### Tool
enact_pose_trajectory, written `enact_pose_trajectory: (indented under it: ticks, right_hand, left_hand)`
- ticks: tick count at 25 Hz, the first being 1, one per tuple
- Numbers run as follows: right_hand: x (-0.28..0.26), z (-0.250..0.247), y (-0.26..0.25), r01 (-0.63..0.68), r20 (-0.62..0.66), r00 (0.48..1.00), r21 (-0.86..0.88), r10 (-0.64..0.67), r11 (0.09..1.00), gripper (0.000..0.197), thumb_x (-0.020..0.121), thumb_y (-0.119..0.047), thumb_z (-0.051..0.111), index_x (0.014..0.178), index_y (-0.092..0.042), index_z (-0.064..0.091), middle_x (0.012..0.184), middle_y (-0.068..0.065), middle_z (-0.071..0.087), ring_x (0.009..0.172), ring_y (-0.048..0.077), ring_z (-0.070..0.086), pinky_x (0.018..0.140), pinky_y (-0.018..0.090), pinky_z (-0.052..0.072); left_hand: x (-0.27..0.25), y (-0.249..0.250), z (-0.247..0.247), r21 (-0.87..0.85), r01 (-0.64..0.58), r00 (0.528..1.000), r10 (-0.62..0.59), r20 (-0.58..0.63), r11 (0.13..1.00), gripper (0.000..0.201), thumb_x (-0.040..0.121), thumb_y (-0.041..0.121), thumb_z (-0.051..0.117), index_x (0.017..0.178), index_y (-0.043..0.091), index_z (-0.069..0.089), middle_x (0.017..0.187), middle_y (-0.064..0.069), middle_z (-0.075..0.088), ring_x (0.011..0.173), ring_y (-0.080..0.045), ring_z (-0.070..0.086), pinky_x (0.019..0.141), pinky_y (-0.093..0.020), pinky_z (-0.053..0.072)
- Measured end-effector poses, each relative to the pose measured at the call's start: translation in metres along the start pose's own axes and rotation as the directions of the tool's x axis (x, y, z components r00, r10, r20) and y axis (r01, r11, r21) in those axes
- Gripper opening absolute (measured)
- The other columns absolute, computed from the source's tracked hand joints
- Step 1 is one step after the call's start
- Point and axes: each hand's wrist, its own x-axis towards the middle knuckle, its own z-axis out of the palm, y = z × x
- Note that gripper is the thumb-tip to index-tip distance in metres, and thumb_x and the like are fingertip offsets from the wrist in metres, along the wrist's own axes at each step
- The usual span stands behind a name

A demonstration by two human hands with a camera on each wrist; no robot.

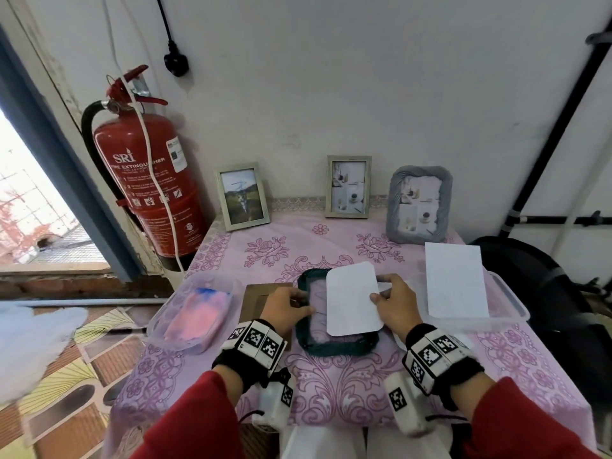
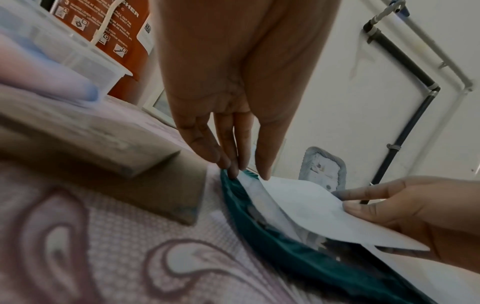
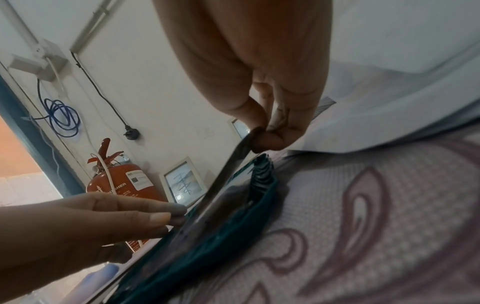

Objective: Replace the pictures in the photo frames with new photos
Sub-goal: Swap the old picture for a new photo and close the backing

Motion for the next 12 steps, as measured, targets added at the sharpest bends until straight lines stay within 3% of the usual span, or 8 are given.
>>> enact_pose_trajectory:
  ticks: [5,8,12]
  right_hand:
    - [0.002,0.0,0.005,-0.029,0.031,0.999,-0.009,0.029,1.0,0.033,0.084,0.002,0.06,0.117,-0.002,0.056,0.077,0.009,0.056,0.084,0.02,0.054,0.08,0.024,0.041]
    - [0.004,0.003,0.006,-0.036,0.052,0.998,-0.015,0.037,0.999,0.035,0.083,0.0,0.062,0.118,-0.001,0.056,0.085,0.01,0.057,0.084,0.02,0.054,0.078,0.023,0.04]
    - [0.004,0.01,0.005,0.032,0.09,0.996,-0.145,-0.019,0.989,0.03,0.083,-0.01,0.066,0.112,-0.004,0.061,0.086,0.008,0.061,0.086,0.018,0.055,0.075,0.018,0.037]
  left_hand:
    - [-0.002,0.001,0.002,0.027,-0.01,1.0,0.009,0.002,1.0,0.043,0.079,0.011,0.072,0.119,0.005,0.06,0.117,-0.01,0.065,0.104,-0.017,0.06,0.092,-0.02,0.044]
    - [-0.005,0.0,0.001,0.067,-0.029,0.999,0.027,0.027,0.997,0.048,0.077,0.008,0.073,0.122,0.006,0.058,0.121,-0.009,0.063,0.111,-0.02,0.058,0.094,-0.021,0.044]
    - [-0.008,0.002,0.002,0.172,-0.083,0.996,0.08,0.026,0.981,0.052,0.075,0.007,0.074,0.124,0.006,0.058,0.123,-0.011,0.057,0.113,-0.023,0.055,0.097,-0.026,0.044]
